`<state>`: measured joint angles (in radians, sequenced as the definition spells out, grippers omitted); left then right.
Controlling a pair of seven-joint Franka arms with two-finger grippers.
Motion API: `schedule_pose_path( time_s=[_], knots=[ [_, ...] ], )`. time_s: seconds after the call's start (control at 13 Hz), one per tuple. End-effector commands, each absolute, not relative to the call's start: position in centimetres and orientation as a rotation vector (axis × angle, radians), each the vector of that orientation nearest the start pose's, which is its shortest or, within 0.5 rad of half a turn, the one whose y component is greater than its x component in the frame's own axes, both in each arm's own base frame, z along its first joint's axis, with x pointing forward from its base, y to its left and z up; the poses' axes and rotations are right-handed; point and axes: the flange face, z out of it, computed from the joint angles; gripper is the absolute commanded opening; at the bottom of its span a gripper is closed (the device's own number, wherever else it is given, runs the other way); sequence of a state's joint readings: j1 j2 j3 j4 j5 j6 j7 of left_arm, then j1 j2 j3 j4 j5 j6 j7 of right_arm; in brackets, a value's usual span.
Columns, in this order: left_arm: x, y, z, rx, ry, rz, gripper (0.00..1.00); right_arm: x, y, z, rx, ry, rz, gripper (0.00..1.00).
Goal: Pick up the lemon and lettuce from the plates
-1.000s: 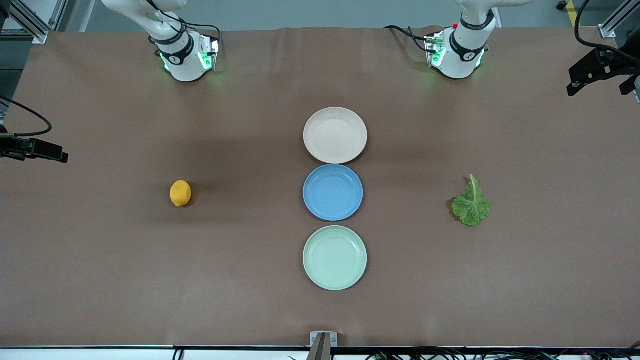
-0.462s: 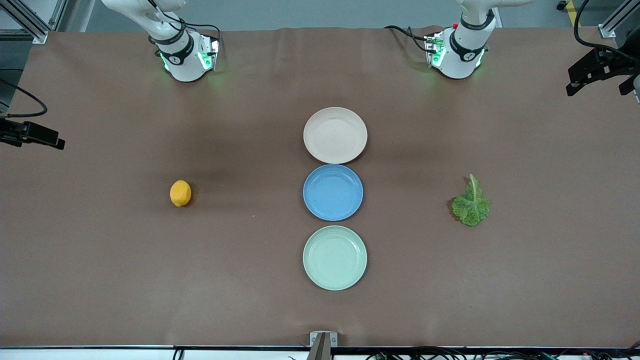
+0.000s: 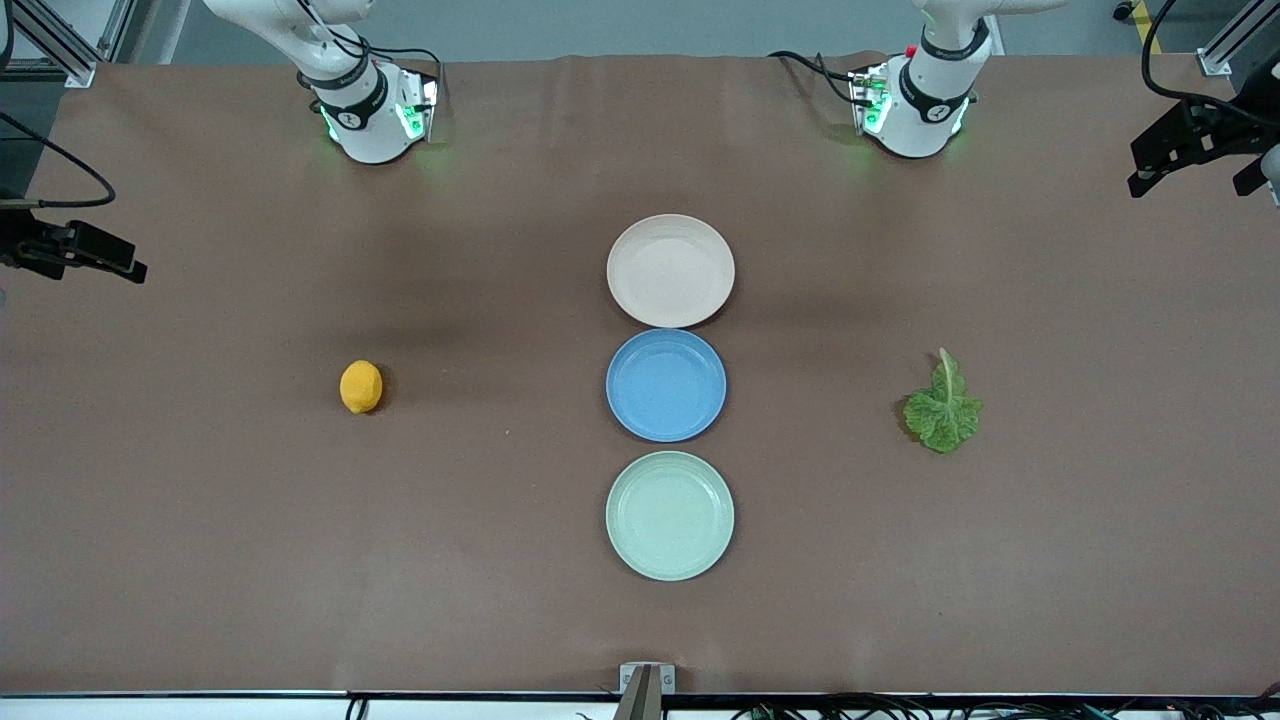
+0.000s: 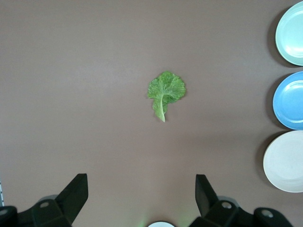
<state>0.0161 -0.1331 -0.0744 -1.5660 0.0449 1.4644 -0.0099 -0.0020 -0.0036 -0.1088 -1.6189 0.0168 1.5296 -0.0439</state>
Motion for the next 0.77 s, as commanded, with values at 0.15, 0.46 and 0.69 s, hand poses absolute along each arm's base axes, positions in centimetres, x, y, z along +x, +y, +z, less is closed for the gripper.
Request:
schedule_pose_path(
  time_s=[0.15,0.46,0.69],
  knots=[
    [49.4,-3.4,67.5,-3.142,0.077,-0.067,1.0,52.5,-4.8,61.6,-3.104,0.099,0.085,1.0],
    [49.8,-3.3,67.7,-3.127,0.092,-0.077,1.0,52.1,-4.0,62.6,-3.106,0.073,0.053,1.0],
    [50.4,-3.2,67.6,-3.124,0.092,-0.074,1.0,52.2,-3.7,62.5,-3.106,0.066,0.053,1.0]
  ],
)
